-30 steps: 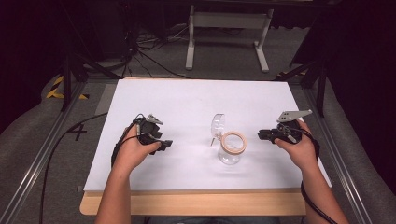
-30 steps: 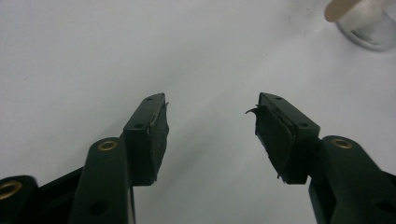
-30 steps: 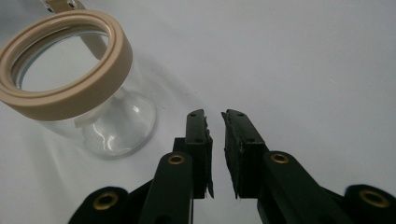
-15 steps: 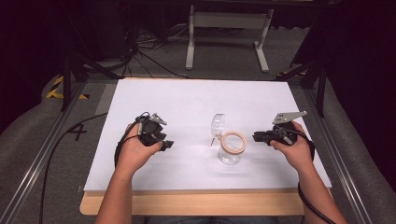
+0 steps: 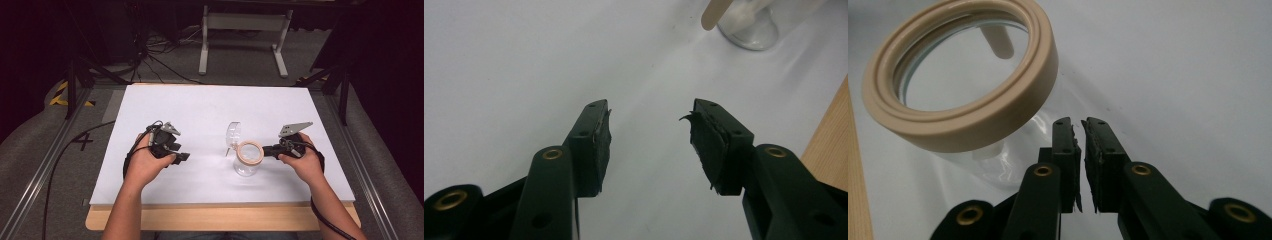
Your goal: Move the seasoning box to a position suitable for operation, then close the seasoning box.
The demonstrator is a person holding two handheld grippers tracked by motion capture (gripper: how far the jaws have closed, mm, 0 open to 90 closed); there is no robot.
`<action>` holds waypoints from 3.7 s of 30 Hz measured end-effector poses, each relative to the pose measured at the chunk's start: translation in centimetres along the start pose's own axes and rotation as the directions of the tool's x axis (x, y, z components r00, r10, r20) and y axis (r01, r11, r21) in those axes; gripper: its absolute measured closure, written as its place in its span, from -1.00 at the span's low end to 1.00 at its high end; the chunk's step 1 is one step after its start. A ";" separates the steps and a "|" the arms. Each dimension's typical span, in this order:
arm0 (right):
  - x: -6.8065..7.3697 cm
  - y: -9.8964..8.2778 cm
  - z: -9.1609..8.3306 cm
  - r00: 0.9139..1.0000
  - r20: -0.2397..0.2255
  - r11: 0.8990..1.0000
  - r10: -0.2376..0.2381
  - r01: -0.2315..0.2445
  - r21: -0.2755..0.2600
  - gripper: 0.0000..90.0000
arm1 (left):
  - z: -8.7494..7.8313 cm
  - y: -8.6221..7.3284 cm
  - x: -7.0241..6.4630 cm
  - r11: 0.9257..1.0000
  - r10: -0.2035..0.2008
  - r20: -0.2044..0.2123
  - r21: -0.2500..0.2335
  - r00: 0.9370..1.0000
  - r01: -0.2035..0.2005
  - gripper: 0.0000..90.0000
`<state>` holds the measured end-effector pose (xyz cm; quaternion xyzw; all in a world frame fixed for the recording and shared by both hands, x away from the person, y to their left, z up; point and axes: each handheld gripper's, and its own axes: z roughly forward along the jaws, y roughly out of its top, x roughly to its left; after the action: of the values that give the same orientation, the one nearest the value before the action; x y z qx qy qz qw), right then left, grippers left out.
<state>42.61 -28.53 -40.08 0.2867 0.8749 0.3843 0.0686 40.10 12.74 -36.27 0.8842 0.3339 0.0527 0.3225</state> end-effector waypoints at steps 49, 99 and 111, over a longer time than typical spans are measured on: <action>5.2 -0.5 1.9 0.986 -0.131 0.982 -0.099 0.118 0.149 1.00 | 2.5 2.1 -0.2 0.999 0.046 0.090 -0.023 0.995 -0.044 0.22; 9.2 2.3 -1.1 0.990 -0.137 0.995 -0.044 0.031 -0.096 1.00 | 5.0 4.9 -1.9 0.938 -0.016 0.083 -0.343 0.996 0.044 0.96; 8.9 2.5 -1.2 0.993 -0.120 0.988 -0.009 -0.010 -0.153 1.00 | 5.2 5.1 -2.9 0.924 0.005 0.055 -0.382 0.998 0.017 0.97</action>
<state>35.98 -22.95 -36.58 0.2571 0.8453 0.4669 0.0376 42.33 5.26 -36.90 0.8045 0.3110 0.0914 0.4977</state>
